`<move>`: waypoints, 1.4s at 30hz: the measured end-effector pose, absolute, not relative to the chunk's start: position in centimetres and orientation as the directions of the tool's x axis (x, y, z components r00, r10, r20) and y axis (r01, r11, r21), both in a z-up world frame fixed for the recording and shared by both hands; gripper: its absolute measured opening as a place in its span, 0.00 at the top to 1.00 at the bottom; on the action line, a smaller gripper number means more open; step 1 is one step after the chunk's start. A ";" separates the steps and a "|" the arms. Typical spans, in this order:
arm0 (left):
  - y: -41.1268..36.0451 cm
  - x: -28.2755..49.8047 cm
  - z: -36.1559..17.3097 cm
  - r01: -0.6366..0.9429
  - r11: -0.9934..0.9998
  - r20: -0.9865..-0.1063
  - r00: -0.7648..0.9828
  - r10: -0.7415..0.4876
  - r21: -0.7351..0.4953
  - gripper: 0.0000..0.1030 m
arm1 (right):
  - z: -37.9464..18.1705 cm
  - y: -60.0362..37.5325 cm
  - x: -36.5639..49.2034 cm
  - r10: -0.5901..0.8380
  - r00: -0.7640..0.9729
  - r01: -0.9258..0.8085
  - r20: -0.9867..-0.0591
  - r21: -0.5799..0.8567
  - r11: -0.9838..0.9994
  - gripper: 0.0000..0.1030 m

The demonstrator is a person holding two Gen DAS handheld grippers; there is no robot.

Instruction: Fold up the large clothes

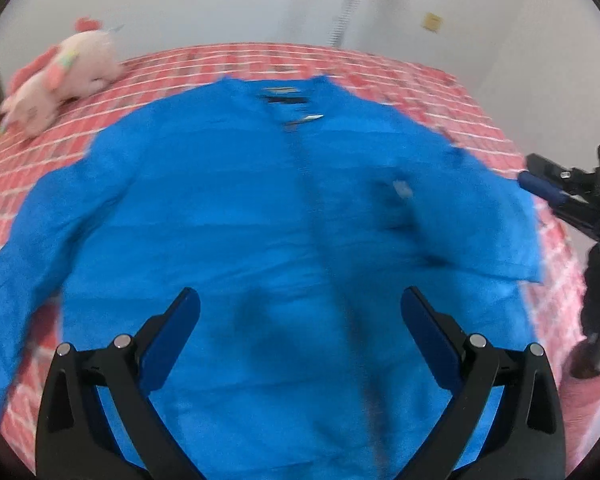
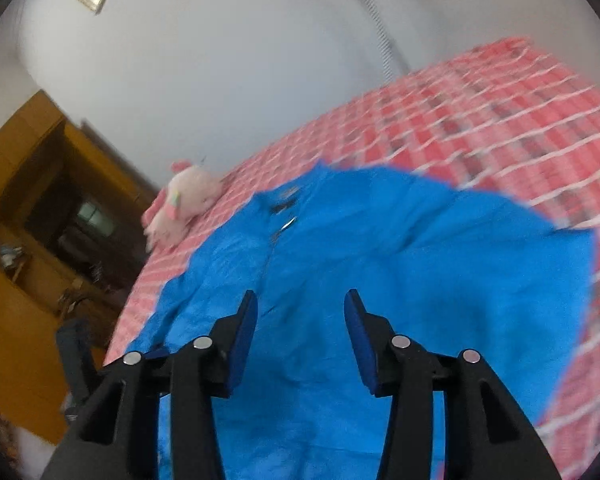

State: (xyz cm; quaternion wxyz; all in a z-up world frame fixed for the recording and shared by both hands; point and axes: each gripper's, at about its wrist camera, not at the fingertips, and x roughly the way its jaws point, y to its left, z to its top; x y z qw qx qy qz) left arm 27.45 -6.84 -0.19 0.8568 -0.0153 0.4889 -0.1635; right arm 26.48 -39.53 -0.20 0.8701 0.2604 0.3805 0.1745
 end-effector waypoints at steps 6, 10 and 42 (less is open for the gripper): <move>-14.6 30.8 -1.7 0.338 0.903 -0.846 0.368 -0.385 -0.264 0.04 | -1.8 -44.1 26.2 0.326 0.693 0.073 -0.643 0.513 0.855 0.55; -18.3 32.8 -3.4 0.356 0.905 -0.869 0.340 -0.360 -0.236 0.08 | -2.1 -46.8 26.3 0.299 0.711 0.116 -0.637 0.525 0.843 0.55; 3.0 34.8 -0.1 0.007 0.964 -0.771 0.599 -0.217 -0.266 0.97 | -5.9 -40.8 30.1 0.423 0.615 -0.008 -0.666 0.530 0.848 0.55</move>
